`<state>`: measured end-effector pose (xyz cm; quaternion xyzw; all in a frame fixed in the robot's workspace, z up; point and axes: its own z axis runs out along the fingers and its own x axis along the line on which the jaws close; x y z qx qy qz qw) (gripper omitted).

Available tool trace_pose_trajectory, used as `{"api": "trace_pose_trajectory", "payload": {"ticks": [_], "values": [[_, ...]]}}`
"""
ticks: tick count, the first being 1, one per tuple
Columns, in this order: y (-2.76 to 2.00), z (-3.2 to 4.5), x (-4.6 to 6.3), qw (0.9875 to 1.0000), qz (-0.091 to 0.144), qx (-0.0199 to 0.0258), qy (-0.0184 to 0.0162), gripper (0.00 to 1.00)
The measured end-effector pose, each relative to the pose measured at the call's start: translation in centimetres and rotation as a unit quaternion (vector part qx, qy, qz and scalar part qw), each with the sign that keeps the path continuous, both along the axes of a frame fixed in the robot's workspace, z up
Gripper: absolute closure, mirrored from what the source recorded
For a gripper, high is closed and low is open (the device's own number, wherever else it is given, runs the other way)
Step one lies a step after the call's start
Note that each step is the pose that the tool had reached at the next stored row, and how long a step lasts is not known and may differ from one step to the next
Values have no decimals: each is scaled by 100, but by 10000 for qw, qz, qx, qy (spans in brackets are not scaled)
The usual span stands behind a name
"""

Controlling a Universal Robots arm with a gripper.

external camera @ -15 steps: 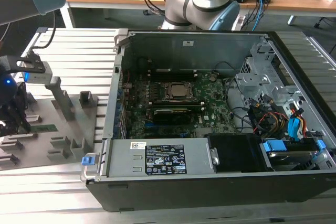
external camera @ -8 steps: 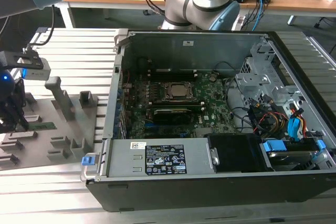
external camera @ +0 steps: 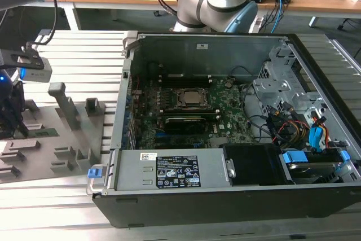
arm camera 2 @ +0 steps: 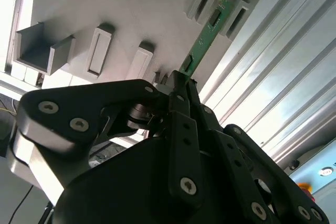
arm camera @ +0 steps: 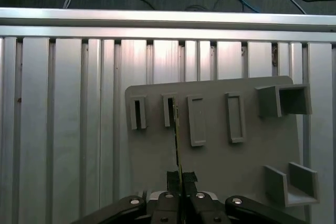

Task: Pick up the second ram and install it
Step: 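Pick up the second ram and move it above second insertion slot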

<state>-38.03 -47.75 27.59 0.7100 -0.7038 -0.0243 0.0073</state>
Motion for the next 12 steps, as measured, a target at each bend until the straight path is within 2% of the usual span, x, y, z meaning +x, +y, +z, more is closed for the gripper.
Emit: {"api": "trace_pose_trajectory", "payload": {"ticks": [12], "values": [[0,224,1,10000,0,0,1,86]]}}
